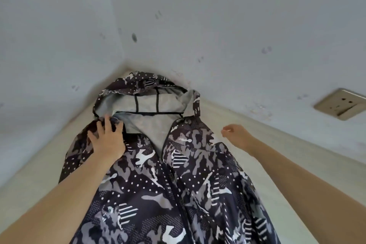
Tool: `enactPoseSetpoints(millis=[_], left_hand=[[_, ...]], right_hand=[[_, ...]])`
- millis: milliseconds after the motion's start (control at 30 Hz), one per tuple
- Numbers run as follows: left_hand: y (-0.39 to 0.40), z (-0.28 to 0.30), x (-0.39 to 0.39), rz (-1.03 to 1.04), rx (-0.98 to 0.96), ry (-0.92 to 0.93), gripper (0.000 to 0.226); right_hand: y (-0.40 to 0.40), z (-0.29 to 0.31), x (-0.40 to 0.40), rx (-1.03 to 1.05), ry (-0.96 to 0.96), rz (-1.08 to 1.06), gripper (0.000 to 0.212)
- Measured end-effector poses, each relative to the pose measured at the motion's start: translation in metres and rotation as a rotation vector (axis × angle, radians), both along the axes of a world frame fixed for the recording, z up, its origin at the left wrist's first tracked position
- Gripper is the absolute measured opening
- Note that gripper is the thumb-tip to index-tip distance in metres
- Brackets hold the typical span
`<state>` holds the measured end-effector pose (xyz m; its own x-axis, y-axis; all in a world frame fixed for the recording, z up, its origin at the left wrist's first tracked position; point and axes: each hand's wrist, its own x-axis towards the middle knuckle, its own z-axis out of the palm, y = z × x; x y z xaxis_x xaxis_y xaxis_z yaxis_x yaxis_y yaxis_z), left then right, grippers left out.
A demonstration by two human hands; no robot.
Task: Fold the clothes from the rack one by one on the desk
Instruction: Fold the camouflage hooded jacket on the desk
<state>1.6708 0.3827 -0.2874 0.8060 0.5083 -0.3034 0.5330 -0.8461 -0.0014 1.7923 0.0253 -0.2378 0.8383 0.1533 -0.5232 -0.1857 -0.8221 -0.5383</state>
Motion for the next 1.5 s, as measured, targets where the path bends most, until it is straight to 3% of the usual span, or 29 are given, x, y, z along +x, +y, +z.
enactPoseSetpoints(millis=[133,367,633,833,1100,1233,1333,1500], left_hand=[[-0.055,0.011,-0.008,0.022,-0.062,-0.053,0.075],[-0.175,0.026,-0.04,-0.256,-0.211,-0.16,0.059],[-0.288,0.018,-0.083,-0.295,-0.328,0.039,0.078],[-0.287,0.004,-0.1,-0.23,-0.293,0.153,0.087],[-0.275,-0.002,-0.1,-0.26,-0.303,0.217,0.087],[-0.27,-0.002,-0.098,-0.274,-0.325,0.248,0.088],[-0.269,0.0,-0.097,-0.285,-0.324,0.259,0.089],[-0.267,0.001,-0.097,-0.293,-0.333,0.278,0.092]], right_hand=[[-0.061,0.008,-0.035,-0.045,0.176,0.009,0.035],[-0.122,0.011,-0.081,0.059,0.356,0.014,0.037],[-0.169,-0.01,-0.137,0.152,0.511,0.048,0.046],[-0.159,-0.019,-0.159,0.321,0.719,0.004,0.039],[-0.161,-0.012,-0.157,0.376,0.739,-0.082,0.033],[-0.17,-0.001,-0.155,0.659,0.915,-0.258,0.031],[-0.167,0.014,-0.158,0.8,0.941,-0.303,0.037],[-0.173,0.015,-0.15,0.674,0.871,-0.468,0.042]])
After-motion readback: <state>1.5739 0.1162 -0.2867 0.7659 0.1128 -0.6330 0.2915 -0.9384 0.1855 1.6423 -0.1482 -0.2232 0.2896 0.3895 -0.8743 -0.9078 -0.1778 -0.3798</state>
